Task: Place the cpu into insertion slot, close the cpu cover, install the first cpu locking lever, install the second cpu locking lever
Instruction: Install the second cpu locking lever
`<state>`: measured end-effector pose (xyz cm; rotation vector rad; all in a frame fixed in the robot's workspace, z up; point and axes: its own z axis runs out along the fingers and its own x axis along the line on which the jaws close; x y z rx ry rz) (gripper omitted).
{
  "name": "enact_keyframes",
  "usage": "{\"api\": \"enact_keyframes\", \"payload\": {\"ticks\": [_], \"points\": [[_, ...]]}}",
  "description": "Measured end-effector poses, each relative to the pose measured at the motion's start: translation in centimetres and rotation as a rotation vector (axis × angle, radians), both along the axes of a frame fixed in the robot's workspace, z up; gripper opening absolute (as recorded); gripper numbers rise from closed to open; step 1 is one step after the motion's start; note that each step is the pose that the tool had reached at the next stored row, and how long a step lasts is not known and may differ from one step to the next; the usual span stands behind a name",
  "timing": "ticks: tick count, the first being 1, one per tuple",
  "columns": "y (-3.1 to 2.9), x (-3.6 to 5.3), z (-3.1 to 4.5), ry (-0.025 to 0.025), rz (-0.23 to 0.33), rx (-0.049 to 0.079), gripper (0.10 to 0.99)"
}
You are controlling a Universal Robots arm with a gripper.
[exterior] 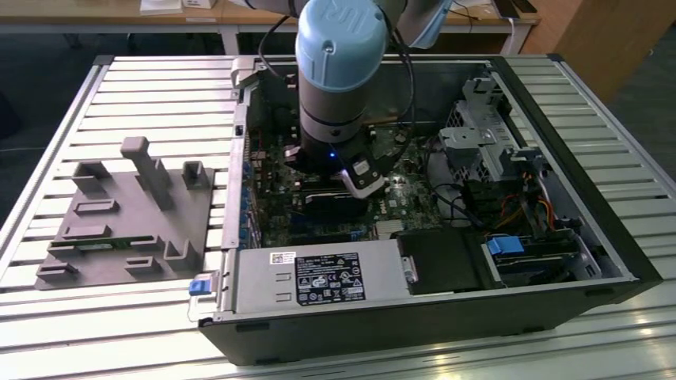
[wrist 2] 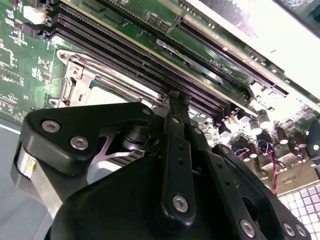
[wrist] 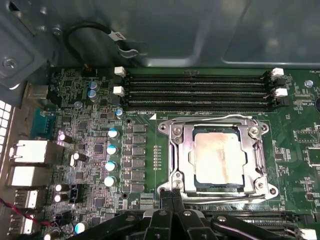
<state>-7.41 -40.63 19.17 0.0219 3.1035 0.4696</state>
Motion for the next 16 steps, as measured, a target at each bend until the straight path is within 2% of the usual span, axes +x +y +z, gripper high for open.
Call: {"api": "enact_keyframes", "payload": {"ticks": [6, 16], "points": [[0.01, -0.18, -0.18, -0.0001, 0.000, 0.011, 0.106], [0.40, -0.59, -0.48, 0.0001, 0.000, 0.016, 0.106]]}}
